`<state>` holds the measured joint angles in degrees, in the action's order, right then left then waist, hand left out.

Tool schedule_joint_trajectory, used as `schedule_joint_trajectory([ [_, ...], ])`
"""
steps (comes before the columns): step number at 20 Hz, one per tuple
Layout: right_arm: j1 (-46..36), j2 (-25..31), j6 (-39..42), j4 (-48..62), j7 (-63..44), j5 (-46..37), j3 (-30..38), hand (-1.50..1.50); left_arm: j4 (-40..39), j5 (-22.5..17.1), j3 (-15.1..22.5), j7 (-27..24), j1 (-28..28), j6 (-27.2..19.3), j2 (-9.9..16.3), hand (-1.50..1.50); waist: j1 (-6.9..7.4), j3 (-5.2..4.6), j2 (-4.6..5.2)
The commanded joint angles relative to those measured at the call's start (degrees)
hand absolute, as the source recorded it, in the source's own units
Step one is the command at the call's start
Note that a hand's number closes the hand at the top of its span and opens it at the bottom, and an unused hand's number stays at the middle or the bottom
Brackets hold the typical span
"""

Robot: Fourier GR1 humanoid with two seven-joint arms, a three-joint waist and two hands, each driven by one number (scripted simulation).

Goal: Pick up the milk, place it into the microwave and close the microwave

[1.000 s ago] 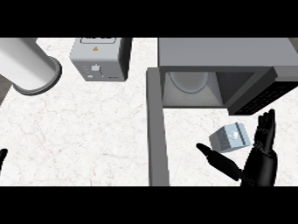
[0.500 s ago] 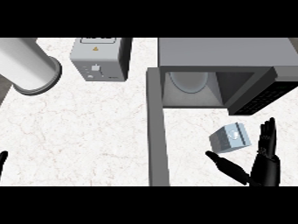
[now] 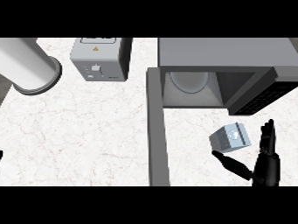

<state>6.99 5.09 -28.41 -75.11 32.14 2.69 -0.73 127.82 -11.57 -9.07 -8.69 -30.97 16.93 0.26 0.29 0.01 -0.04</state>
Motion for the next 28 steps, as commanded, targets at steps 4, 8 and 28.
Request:
schedule_joint_trajectory([
  [4, -2.31, 0.32, 2.78, 6.05, 2.42, 0.76, 2.36, -1.50, 3.18, -0.12, 1.16, -1.64, -3.63, -0.51, -0.26, -1.50, 0.11, -0.01, -0.03],
  [8, -6.22, 0.27, 9.23, 20.83, 12.48, 4.25, 6.22, -1.50, 0.79, -1.65, -0.69, -0.14, -0.64, -0.48, 1.68, -1.50, 0.21, 0.05, 0.09],
  [28, -16.26, 0.01, 23.14, 40.89, 27.86, 11.01, 14.06, 1.50, 0.52, -2.17, -1.13, -1.13, -2.81, 2.83, -0.24, -1.50, 0.37, 0.05, 0.07],
])
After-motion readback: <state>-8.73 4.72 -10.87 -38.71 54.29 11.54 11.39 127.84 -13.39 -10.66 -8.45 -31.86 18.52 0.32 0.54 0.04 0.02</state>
